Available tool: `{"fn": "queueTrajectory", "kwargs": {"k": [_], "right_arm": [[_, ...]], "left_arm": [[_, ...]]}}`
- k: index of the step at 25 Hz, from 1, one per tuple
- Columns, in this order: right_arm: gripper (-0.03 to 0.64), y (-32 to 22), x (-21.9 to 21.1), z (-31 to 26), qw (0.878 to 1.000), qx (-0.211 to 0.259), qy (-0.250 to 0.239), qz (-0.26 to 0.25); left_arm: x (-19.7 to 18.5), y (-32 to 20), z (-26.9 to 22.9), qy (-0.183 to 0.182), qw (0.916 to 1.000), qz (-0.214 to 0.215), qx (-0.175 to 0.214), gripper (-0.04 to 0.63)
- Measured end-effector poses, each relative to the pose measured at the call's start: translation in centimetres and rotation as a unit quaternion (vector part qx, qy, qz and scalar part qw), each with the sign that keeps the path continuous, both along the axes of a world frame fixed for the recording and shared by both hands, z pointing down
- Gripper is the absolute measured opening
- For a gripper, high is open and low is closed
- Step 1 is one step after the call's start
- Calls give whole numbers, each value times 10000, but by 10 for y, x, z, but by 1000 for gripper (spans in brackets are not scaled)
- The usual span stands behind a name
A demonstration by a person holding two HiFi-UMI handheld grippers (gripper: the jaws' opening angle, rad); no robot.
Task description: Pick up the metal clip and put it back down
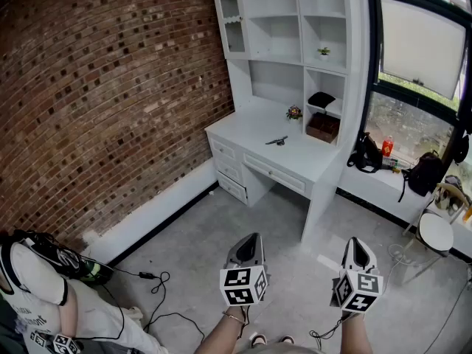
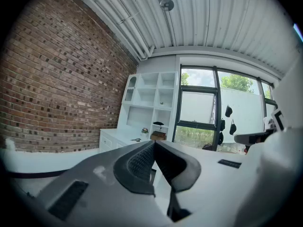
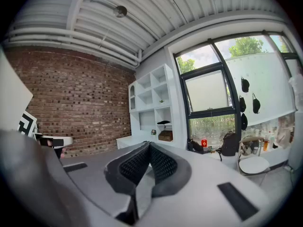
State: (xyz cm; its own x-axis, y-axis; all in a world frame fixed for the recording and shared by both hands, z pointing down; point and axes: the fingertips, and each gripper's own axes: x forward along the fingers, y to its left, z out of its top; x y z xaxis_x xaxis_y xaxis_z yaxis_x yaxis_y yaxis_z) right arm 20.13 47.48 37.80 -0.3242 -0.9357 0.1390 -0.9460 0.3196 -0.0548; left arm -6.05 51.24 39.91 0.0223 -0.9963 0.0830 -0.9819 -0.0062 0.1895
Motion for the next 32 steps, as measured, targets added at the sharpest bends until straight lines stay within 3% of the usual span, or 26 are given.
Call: {"fn": "queueTrajectory", "kwargs": {"k": [9,20,26,32], "right_arm": [[0,-2,-2,-1,9999,21,2,-132],[0,-4,3,6,9988,-75,-352,-322],[1,-2,12,13,9987,-161,-339,-330],[0,0,21,19,9986,-251,-351,-310]], "left_arm": [[-2,1,5,93,9999,-115,-30,11],[0,4,7,49,9998,-199,-69,11],[14,-3,1,-151,9997,99,-152,17],[23,-8,-1,-177,9996,140,-190,74]]}}
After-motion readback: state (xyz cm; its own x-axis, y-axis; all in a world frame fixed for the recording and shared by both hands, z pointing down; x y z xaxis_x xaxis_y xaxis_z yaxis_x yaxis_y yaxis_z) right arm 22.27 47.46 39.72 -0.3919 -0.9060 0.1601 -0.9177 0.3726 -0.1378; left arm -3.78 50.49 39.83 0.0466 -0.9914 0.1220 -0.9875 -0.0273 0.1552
